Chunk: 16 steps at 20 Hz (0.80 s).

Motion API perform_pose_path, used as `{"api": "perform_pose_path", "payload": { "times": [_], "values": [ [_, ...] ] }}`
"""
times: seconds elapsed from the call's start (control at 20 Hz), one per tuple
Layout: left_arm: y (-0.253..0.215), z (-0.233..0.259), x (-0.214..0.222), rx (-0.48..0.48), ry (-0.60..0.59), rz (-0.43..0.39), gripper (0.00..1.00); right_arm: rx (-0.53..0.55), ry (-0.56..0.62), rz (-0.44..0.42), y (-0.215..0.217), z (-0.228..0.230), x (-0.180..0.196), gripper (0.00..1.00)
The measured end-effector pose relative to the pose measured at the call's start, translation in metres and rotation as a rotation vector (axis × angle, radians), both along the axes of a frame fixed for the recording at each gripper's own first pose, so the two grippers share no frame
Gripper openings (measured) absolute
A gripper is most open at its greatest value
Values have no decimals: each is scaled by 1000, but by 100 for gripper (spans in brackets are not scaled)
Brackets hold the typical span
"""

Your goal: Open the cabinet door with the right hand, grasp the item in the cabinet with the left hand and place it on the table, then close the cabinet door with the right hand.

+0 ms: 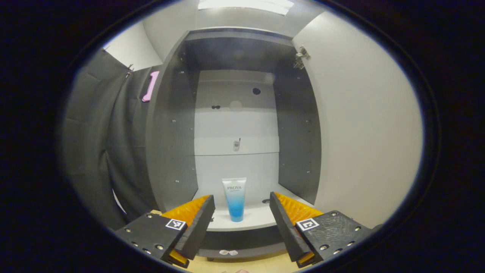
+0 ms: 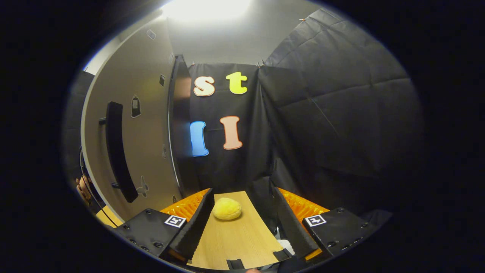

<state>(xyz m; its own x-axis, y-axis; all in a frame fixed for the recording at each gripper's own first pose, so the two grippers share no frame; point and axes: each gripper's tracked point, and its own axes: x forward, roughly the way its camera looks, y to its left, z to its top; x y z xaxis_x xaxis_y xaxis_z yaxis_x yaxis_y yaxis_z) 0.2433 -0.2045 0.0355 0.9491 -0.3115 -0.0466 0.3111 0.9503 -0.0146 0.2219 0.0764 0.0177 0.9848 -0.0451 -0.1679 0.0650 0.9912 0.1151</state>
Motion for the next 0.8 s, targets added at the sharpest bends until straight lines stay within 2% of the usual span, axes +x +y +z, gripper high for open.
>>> {"api": "perform_pose_path", "payload": {
  "times": [0.25, 0.3, 0.35, 0.4, 0.45, 0.55, 0.6, 0.65, 0.7, 0.75, 0.8],
  "values": [
    [-15, -30, 64, -8, 54, -22, 90, -5, 42, -74, -1, -10, 10, 98],
    [-15, -37, 71, -8, 68, -23, 88, -6, 49, -83, 2, -12, 11, 98],
    [-17, -43, 79, -7, 81, -23, 90, -9, 55, -93, 3, -14, 13, 98],
    [-18, -48, 83, -9, 94, -26, 90, -13, 62, -100, 5, -16, 15, 93],
    [-20, -54, 89, -11, 106, -30, 90, -17, 68, -106, 6, -17, 16, 98],
    [-19, -65, 100, -9, 123, -22, 88, -22, 79, -114, 9, -20, 19, 98],
    [-18, -70, 104, -7, 130, -18, 90, -22, 83, -116, 11, -22, 19, 93],
    [-18, -73, 107, -6, 138, -15, 90, -21, 87, -115, 13, -22, 21, 93],
    [-17, -77, 111, -10, 141, -7, 90, -22, 90, -116, 15, -23, 21, 98],
    [-18, -78, 115, -22, 140, -7, 81, -24, 93, -115, 16, -23, 22, 93],
    [-17, -79, 114, -23, 141, 3, 73, -26, 94, -116, 17, -24, 21, 93]
  ]
}}
